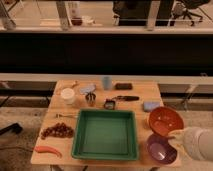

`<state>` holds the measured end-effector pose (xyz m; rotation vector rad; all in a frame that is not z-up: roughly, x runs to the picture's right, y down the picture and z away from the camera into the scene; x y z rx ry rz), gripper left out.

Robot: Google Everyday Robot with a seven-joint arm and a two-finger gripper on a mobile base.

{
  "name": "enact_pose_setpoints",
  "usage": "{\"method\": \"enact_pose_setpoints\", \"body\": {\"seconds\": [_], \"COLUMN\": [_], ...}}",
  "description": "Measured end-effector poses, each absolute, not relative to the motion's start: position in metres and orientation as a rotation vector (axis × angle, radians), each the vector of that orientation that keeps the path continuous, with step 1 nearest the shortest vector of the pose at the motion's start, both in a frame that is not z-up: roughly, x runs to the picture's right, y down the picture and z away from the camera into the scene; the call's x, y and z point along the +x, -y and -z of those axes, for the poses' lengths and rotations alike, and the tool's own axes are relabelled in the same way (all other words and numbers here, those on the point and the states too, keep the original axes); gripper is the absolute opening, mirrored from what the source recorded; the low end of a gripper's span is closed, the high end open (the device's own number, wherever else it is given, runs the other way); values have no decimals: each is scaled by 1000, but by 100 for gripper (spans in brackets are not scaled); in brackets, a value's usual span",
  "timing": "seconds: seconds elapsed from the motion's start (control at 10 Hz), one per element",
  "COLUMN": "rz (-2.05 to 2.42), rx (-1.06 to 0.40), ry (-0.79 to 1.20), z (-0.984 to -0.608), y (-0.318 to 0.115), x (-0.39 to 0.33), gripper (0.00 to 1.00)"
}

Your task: Stack bowls into tray

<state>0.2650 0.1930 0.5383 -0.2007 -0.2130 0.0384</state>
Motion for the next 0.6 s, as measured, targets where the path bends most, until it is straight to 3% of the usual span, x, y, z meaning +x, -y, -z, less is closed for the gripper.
{"method": "enact_pose_setpoints", "body": {"seconds": [0.6], "rz": [-90], "rx": [-204], "ry": [182], "z": [-560], "y": [-231], "x": [258], "gripper": [0]}}
